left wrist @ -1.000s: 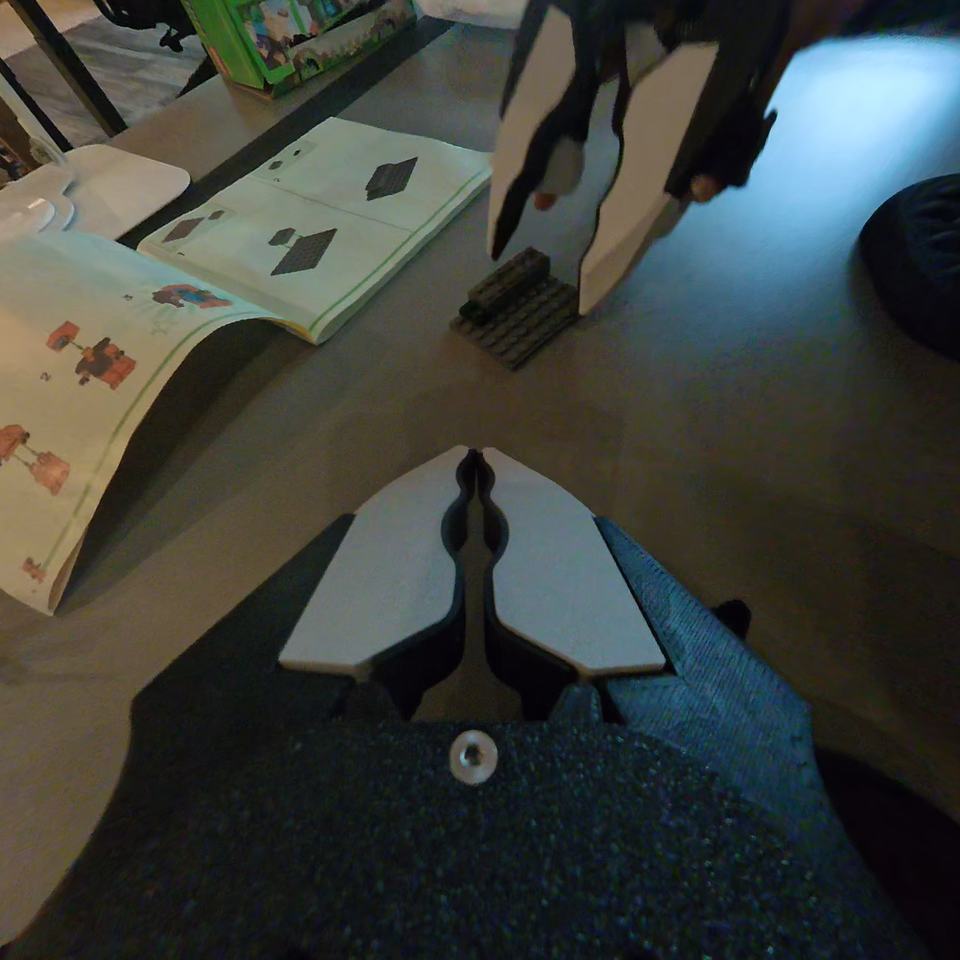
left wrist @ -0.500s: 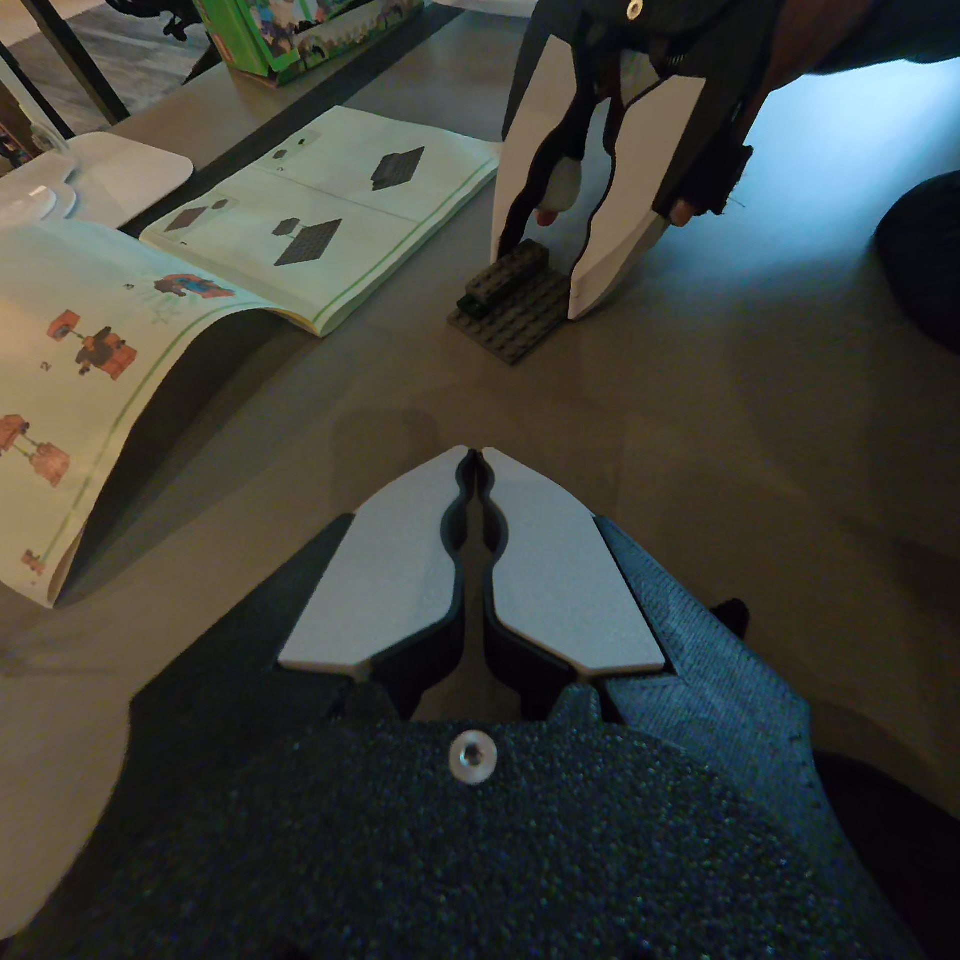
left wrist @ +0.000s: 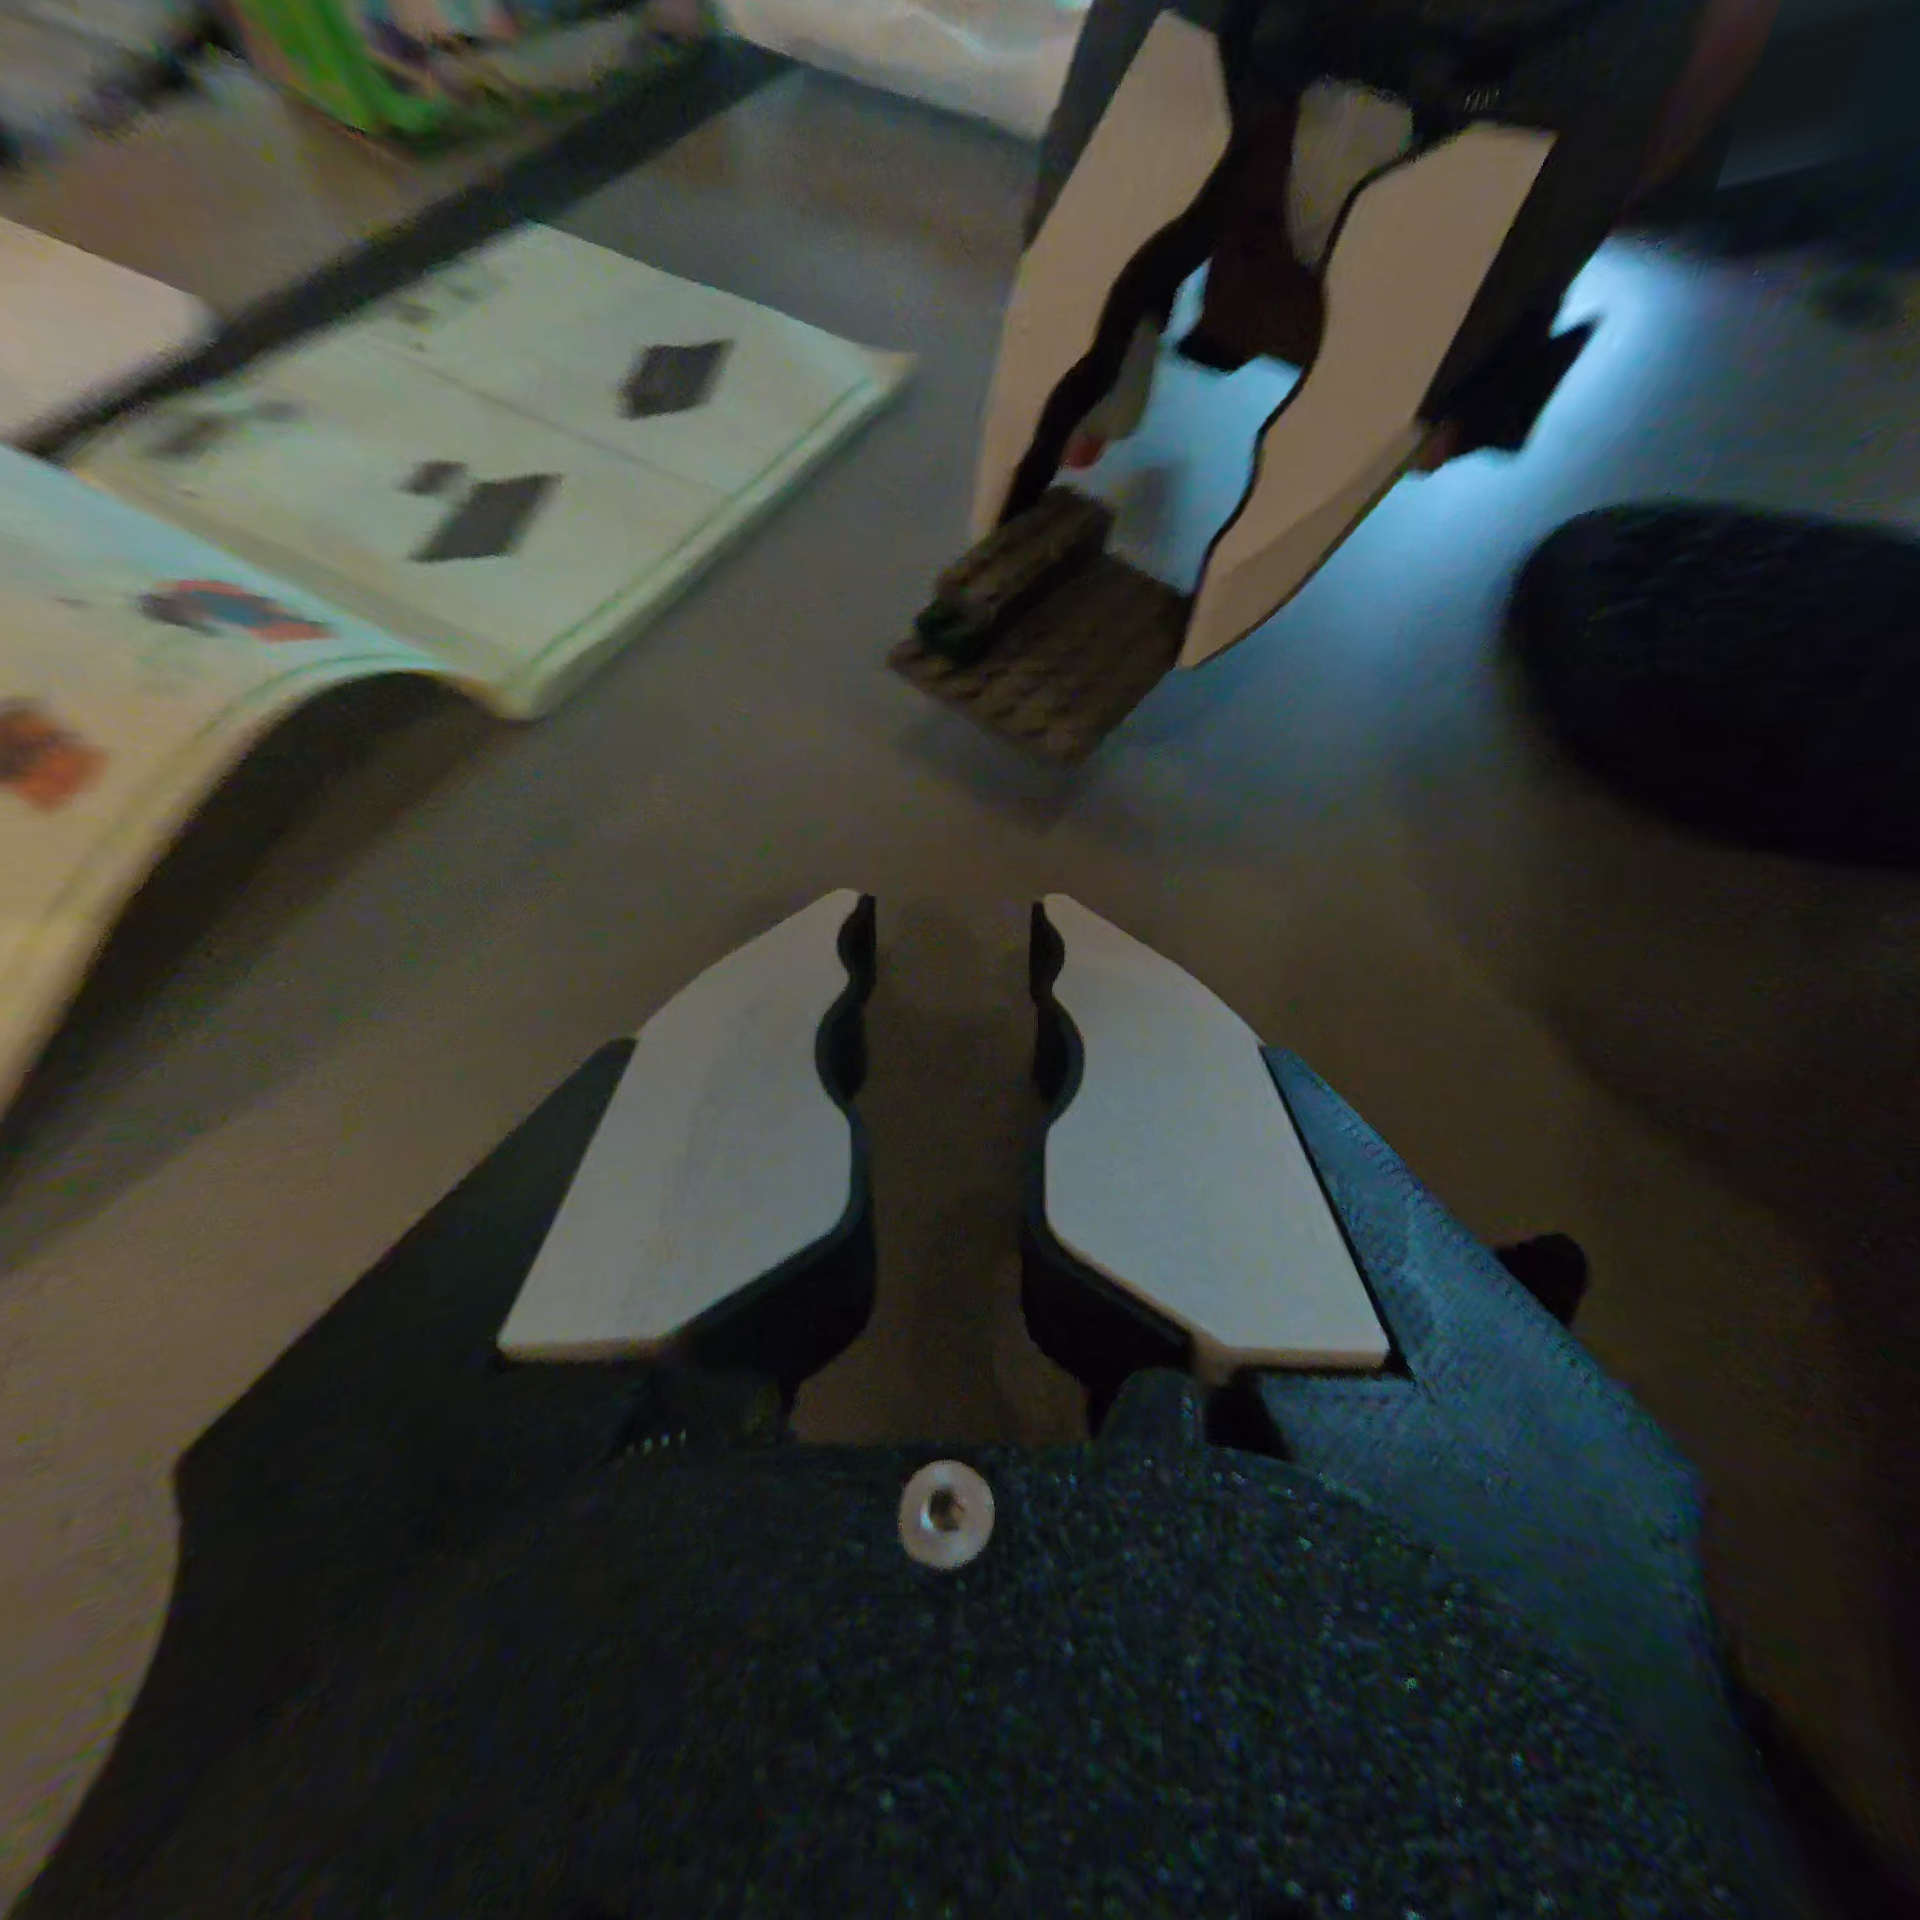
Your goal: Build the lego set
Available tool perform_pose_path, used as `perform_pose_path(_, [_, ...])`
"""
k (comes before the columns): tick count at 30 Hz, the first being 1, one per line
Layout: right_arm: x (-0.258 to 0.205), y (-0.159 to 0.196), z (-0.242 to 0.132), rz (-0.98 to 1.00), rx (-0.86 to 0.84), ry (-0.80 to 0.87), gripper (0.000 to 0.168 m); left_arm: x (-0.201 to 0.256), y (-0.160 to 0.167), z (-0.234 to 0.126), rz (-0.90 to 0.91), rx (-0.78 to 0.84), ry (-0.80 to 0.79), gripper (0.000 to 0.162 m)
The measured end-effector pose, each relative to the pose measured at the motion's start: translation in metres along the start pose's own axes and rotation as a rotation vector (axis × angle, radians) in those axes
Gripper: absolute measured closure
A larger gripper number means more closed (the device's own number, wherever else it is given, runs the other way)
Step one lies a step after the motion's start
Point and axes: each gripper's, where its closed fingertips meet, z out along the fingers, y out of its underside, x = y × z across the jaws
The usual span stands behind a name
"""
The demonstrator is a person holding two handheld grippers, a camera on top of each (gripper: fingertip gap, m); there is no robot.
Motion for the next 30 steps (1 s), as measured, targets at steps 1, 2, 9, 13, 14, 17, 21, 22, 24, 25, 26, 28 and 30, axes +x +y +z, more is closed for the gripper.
perform_pose_path(1, [-0.006, -0.002, -0.003, -0.009, 0.007, -0.005, 0.118, 0.009, -0.003, 0.000, -0.051, 0.006, 0.058, 0.134])
perform_pose_path(2, [-0.011, -0.004, -0.005, -0.018, 0.014, -0.010, 0.118, 0.018, -0.006, -0.001, -0.110, 0.015, 0.112, 0.134])
perform_pose_path(9, [-0.040, -0.013, -0.021, -0.076, 0.041, -0.025, 0.118, 0.050, -0.023, -0.004, -0.537, 0.070, 0.346, 0.135])
perform_pose_path(13, [-0.048, -0.015, -0.024, -0.103, 0.047, -0.026, 0.118, 0.057, -0.030, -0.002, -0.731, 0.112, 0.413, 0.137])
perform_pose_path(14, [-0.049, -0.015, -0.025, -0.107, 0.048, -0.027, 0.118, 0.059, -0.031, -0.002, -0.760, 0.123, 0.425, 0.137])
perform_pose_path(17, [-0.051, -0.017, -0.026, -0.117, 0.054, -0.024, 0.118, 0.062, -0.035, 0.000, -0.879, 0.162, 0.470, 0.138])
perform_pose_path(21, [-0.053, -0.019, -0.027, -0.126, 0.059, -0.018, 0.118, 0.063, -0.039, 0.002, -0.992, 0.203, 0.510, 0.140])
perform_pose_path(22, [-0.053, -0.020, -0.027, -0.127, 0.060, -0.018, 0.118, 0.063, -0.040, 0.003, -1.019, 0.216, 0.520, 0.140])
perform_pose_path(24, [-0.053, -0.020, -0.027, -0.129, 0.057, -0.020, 0.118, 0.065, -0.043, 0.004, -1.060, 0.234, 0.539, 0.143])
perform_pose_path(25, [-0.053, -0.021, -0.026, -0.130, 0.056, -0.021, 0.118, 0.067, -0.043, 0.005, -1.073, 0.235, 0.548, 0.143])
perform_pose_path(26, [-0.054, -0.021, -0.026, -0.131, 0.053, -0.024, 0.118, 0.068, -0.044, 0.006, -1.086, 0.235, 0.555, 0.143])
perform_pose_path(28, [-0.054, -0.021, -0.026, -0.135, 0.046, -0.027, 0.118, 0.069, -0.044, 0.007, -1.112, 0.242, 0.560, 0.146])
perform_pose_path(30, [-0.055, -0.022, -0.027, -0.138, 0.040, -0.031, 0.118, 0.069, -0.044, 0.008, -1.133, 0.250, 0.561, 0.148])
